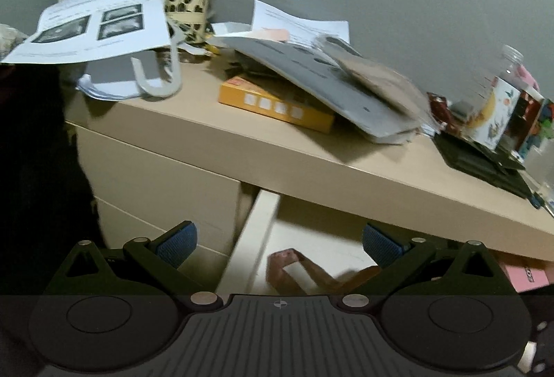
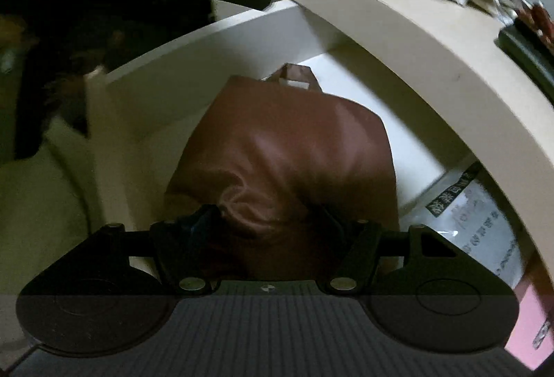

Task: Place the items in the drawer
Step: 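Lower the held brown bag into the open drawer with the right gripper, then open the right gripper to release the bag and withdraw it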

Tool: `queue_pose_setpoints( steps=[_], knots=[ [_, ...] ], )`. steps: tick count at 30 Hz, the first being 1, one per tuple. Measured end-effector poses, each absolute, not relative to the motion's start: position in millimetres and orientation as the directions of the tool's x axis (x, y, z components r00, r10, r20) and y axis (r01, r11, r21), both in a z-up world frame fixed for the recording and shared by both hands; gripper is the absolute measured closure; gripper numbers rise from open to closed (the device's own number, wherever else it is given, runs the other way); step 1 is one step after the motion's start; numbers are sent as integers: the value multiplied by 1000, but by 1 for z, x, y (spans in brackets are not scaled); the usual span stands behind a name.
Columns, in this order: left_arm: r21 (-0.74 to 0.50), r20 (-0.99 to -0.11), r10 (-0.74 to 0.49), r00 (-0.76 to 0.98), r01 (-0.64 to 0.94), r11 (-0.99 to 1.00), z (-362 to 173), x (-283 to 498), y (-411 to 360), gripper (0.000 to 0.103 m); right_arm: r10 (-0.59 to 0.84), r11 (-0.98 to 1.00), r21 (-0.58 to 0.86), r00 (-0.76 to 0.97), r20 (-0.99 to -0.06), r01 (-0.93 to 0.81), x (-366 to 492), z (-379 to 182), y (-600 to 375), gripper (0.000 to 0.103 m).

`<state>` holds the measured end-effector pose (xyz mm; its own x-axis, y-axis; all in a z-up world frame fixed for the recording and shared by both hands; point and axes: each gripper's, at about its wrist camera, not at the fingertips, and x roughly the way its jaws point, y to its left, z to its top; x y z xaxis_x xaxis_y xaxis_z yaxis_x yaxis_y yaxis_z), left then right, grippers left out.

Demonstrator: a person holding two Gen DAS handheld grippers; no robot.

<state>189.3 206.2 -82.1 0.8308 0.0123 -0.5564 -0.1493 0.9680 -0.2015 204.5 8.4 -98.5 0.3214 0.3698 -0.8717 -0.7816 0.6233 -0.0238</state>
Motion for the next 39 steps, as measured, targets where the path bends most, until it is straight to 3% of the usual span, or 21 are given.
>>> queue_pose_setpoints(
  steps=[7, 11, 18, 20, 28, 35, 39],
  knots=[
    [-239, -533, 34, 845, -189, 952, -77, 184, 220, 0, 353, 780, -64, 521, -777, -623, 229, -107, 36, 40],
    [-252, -531, 42, 846, -205, 946, -76, 183, 227, 0, 333, 865, -14, 594, -732, -502, 251, -106, 47, 39],
    [-208, -533, 77, 843, -219, 953, -76, 183, 226, 0, 306, 875, -79, 671, -675, -478, 270, -118, 75, 37],
    [-202, -537, 85, 839, -225, 953, -77, 183, 227, 0, 303, 883, -74, 684, -663, -463, 272, -120, 82, 31],
    [-233, -541, 92, 836, -254, 939, -75, 180, 245, 0, 417, 723, -181, 631, -655, -666, 244, -98, 68, 29],
    [-159, -609, -48, 792, -63, 985, -79, 183, 218, 0, 486, 491, -292, 536, -691, -821, 205, -97, 23, 26],
    [-130, -598, -63, 799, -19, 991, -78, 180, 207, 0, 499, 359, -340, 487, -717, -869, 197, -116, 28, 29]
  ],
)
